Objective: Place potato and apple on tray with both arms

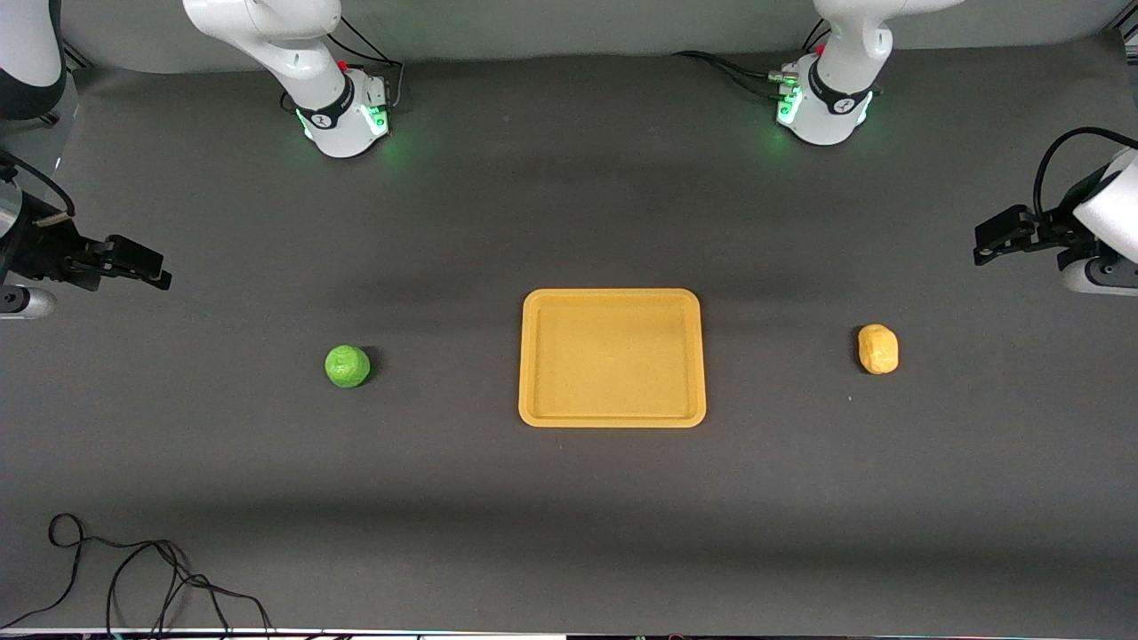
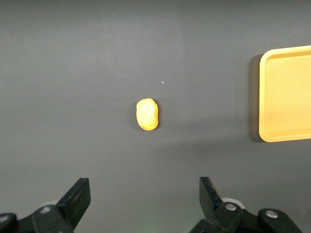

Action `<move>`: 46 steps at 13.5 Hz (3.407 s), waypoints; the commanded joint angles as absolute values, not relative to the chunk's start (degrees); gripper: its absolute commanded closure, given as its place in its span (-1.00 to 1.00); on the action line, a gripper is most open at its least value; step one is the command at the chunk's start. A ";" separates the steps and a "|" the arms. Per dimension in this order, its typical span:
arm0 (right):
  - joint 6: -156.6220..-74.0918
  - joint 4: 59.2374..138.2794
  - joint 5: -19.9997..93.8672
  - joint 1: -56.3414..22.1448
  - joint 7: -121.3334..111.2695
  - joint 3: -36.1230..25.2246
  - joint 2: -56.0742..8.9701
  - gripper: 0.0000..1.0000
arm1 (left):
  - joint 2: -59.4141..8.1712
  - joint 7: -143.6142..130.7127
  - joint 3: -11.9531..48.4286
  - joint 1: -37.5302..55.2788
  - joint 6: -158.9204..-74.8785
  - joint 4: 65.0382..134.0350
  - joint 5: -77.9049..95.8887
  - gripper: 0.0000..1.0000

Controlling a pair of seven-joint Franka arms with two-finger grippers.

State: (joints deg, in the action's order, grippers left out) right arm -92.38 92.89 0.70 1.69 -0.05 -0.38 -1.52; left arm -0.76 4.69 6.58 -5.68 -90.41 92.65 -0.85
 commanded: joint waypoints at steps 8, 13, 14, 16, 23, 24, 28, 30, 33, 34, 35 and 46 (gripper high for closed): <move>-91.58 92.28 -0.18 2.20 -0.26 0.09 -1.49 -1.00 | -1.32 4.39 6.24 -5.80 -90.87 93.42 -0.70 -1.00; -91.58 92.29 -0.18 2.20 -0.26 0.09 -1.49 -1.00 | -2.37 7.28 5.89 -9.05 -112.19 109.74 -1.49 -0.99; -91.58 92.29 -0.18 2.20 -0.26 0.09 -1.41 -1.00 | -4.20 8.51 5.89 -9.14 -113.89 110.73 -1.49 -1.00; -91.58 92.28 -0.18 2.20 -0.26 0.09 -1.41 -1.00 | -9.29 8.53 5.89 -9.23 -117.14 110.65 -1.58 -0.99; -91.58 92.28 -0.18 2.20 -0.26 0.09 -1.41 -1.00 | -22.93 9.31 5.89 -10.90 -136.92 119.70 -1.67 -0.99; -91.50 92.29 -0.18 2.20 -0.35 0.09 -1.41 -1.00 | -24.59 9.75 5.89 -10.81 -137.02 119.71 -1.67 -0.99; -91.76 92.29 0.17 1.93 -0.35 0.44 -1.49 -1.00 | -24.44 10.02 6.15 -9.93 -135.62 120.50 -1.67 -0.62; -92.28 92.20 -0.26 -0.95 1.13 0.35 -1.76 -1.00 | -24.70 10.02 6.15 -9.93 -135.62 120.41 -1.67 0.37; -92.11 86.77 0.26 -4.20 7.46 0.44 -6.66 -1.00 | -24.09 9.06 6.15 -9.93 -135.26 120.32 -1.67 0.80; -92.11 85.01 0.35 -6.05 8.34 0.44 -8.07 -1.00 | -23.21 8.53 6.33 -9.84 -135.00 119.89 -1.58 0.80; -92.11 84.21 0.35 -7.02 9.74 0.44 -9.13 -1.00 | -21.64 6.61 6.50 -9.67 -133.17 118.75 -1.41 0.80; -111.84 104.11 0.35 -9.49 10.20 -0.18 -9.06 -1.00 | -33.29 -31.00 11.25 14.39 -115.81 87.36 7.82 0.79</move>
